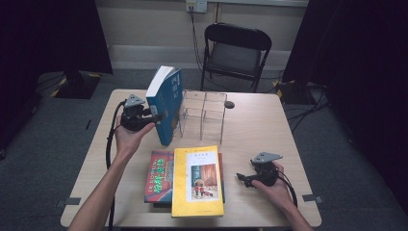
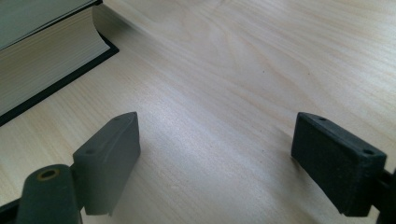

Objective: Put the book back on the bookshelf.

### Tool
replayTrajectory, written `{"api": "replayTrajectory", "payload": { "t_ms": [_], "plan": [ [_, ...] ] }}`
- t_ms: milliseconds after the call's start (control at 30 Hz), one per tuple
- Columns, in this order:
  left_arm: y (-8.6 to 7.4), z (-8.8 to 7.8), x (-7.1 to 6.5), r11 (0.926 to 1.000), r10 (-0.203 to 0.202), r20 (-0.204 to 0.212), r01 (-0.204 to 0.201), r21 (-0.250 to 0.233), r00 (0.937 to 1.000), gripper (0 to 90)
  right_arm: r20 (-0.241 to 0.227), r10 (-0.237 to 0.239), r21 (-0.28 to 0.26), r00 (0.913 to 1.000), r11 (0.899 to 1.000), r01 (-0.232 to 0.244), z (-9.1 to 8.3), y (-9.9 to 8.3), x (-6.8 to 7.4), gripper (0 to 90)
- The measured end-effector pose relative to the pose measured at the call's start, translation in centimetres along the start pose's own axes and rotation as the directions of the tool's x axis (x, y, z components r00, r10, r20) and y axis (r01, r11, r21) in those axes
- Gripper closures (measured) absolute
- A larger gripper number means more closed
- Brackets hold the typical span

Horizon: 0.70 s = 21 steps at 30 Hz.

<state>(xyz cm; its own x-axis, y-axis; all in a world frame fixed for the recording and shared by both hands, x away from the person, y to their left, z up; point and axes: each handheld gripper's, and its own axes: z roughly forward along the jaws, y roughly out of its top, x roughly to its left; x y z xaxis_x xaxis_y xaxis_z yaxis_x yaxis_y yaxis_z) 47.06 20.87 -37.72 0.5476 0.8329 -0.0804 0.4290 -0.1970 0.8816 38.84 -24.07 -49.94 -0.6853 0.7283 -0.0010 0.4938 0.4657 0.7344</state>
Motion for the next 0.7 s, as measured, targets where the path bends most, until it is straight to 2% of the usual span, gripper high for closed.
{"api": "replayTrajectory", "payload": {
  "t_ms": [133,333,633,700],
  "plan": [
    [-0.5,-0.1,-0.1,0.9999,-0.007,0.006,0.007,-0.007,1.0000,53.4,-0.001,0.000,-0.001,1.0000,1.000,0.000,0.0,0.0,0.0,15.2],
    [-1.5,-0.3,0.2,0.9996,-0.024,0.047,0.025,-0.015,0.9986,56.0,-0.001,0.002,0.000,1.0000,1.000,-0.002,0.0,0.0,0.0,15.2],
    [-2.3,-0.4,-0.2,0.9991,-0.040,0.065,0.041,-0.008,0.9971,57.8,-0.004,-0.002,-0.003,1.0000,1.000,0.002,0.1,0.1,0.0,15.2],
    [-2.4,-0.5,-0.3,0.9993,-0.033,0.071,0.034,-0.014,0.9969,60.1,-0.005,-0.002,-0.003,1.0000,1.000,0.002,0.1,0.1,0.0,15.2]
  ]
}}
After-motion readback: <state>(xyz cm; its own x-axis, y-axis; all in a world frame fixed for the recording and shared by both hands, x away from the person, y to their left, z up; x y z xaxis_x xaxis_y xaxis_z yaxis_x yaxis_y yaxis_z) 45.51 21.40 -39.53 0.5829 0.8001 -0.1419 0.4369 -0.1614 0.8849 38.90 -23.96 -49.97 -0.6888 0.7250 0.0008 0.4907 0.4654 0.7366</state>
